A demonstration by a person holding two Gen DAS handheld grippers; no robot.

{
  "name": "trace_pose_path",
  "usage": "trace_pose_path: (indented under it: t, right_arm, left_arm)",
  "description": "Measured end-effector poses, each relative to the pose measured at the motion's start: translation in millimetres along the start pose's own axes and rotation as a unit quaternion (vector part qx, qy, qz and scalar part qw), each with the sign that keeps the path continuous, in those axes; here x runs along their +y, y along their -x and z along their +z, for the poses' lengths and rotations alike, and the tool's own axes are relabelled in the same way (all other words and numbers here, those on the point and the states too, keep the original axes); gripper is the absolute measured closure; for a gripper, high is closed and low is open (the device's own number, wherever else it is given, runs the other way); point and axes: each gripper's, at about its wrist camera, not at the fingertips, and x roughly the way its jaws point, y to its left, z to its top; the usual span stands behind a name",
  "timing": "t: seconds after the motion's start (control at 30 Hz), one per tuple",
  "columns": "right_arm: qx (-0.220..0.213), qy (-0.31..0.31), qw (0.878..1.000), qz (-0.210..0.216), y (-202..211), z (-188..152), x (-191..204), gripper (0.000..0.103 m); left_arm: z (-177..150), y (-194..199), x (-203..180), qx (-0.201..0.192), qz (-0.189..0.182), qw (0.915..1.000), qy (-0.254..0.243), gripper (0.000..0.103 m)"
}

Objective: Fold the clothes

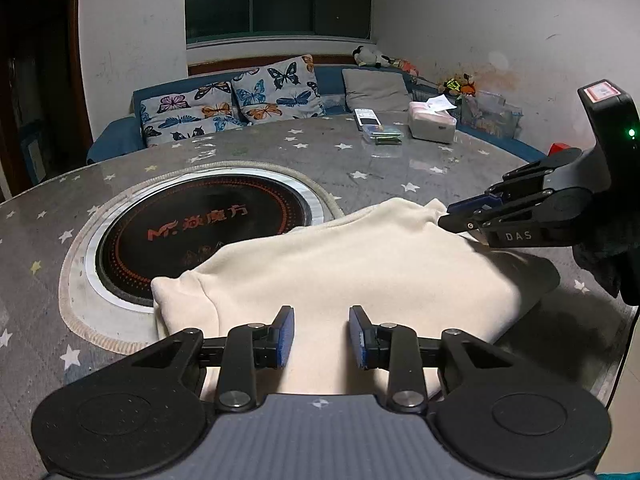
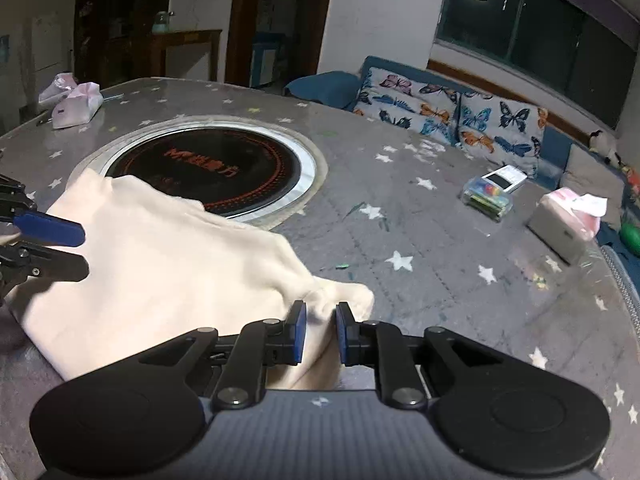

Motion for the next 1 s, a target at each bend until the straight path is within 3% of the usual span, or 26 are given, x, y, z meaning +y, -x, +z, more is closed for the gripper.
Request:
trace_pose_path:
  t: [0.07,0.23,0.4,0.57,0.67,0.77,1.0]
  right_arm:
    - [0.002,0.002,1.0,0.0,-0.1,0.6,-0.1,0.098]
    - [-0.016,0.024,0.999,-0.036,10.9,8.8,1.8,0.099]
    - [0.013,0.015,0.999,-0.032,-7.2,1.7,-1.0,0.098]
    - [-0.003,-0.016,1.0,-0.011,7.9,12.9,-12.9,0.094]
    - [-0.014,-0.033,0.999,0.028,11.0,25.3,-13.5,0.094]
    - [-0.018,-0.038,0.998,0.055,2.5,35.2,-7.9,0.094]
    - [-0.01,-0.057,0.994,0.089,-29.8,45.9,2.1,0.094]
  left_arm:
    - [-0.8,0.4,0.7,0.0,0.001,1.0,0.001,0.069]
    - [-1.6,0.5,2.2,0.001,-0.001,1.0,0.002,0.069]
    - [9.4,-2.2,6.6,-0.002,0.0,1.0,0.008,0.068]
    - [20.3,-4.9,11.1,-0.006,0.001,0.9999,0.014,0.068]
    - [27.6,-7.5,13.9,-0.008,0.001,0.9998,0.018,0.07]
    - [40.5,-22.9,17.1,-0.007,0.004,0.9994,0.033,0.076]
    - [51.0,-54.2,19.4,0.009,0.01,0.9989,0.045,0.076]
